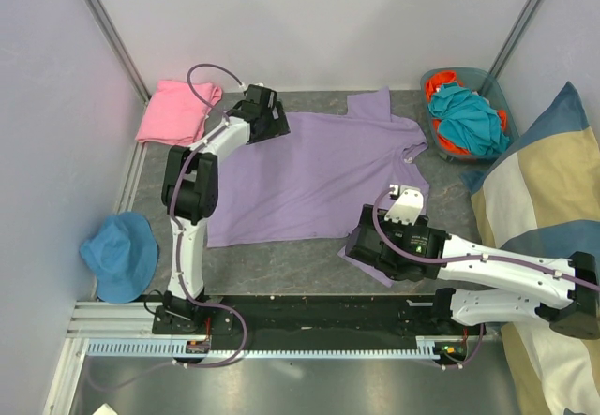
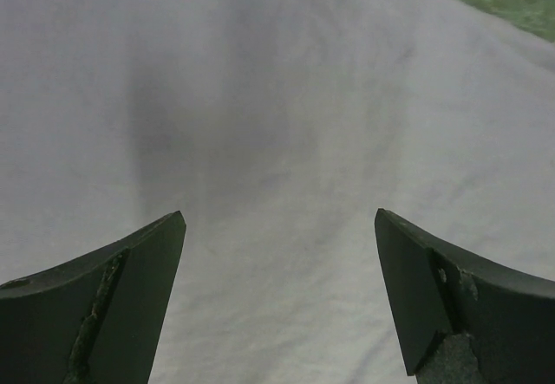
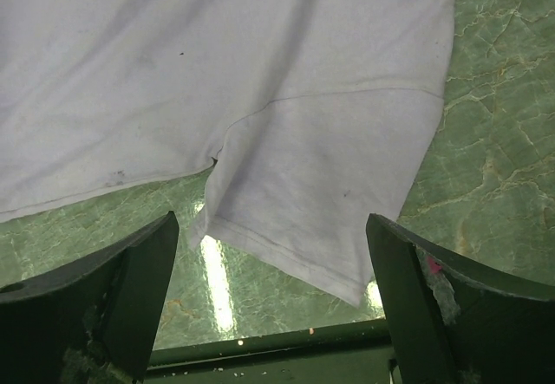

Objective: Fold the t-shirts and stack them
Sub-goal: Flatten out the tshirt

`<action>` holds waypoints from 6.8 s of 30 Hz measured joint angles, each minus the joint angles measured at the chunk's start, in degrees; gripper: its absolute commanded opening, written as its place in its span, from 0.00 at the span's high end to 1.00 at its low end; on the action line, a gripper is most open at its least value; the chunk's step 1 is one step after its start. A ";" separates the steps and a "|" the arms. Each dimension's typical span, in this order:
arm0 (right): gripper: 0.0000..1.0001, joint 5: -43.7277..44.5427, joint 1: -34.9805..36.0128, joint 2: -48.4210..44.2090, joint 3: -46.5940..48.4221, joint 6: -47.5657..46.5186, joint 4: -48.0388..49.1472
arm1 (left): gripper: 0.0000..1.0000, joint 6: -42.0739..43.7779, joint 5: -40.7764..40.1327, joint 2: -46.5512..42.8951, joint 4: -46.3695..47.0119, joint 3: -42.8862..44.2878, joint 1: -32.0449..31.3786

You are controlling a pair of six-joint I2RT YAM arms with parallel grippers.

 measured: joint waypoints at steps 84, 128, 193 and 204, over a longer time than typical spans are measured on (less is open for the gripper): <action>0.02 -10.86 0.02 18.25 -10.03 -11.98 23.30 | 0.00 -9.70 27.63 -29.59 15.76 -20.68 13.29; 0.02 -6.91 -3.98 17.09 -13.73 -10.08 25.59 | 0.00 -9.68 27.58 -32.15 17.46 -32.96 13.25; 0.02 -17.73 -46.05 33.70 26.47 -46.84 37.57 | 0.00 -6.34 27.58 -48.61 13.46 -47.80 12.31; 0.02 -32.35 -54.80 60.19 52.78 -54.66 37.57 | 0.00 -4.39 27.41 -49.07 11.78 -49.22 11.08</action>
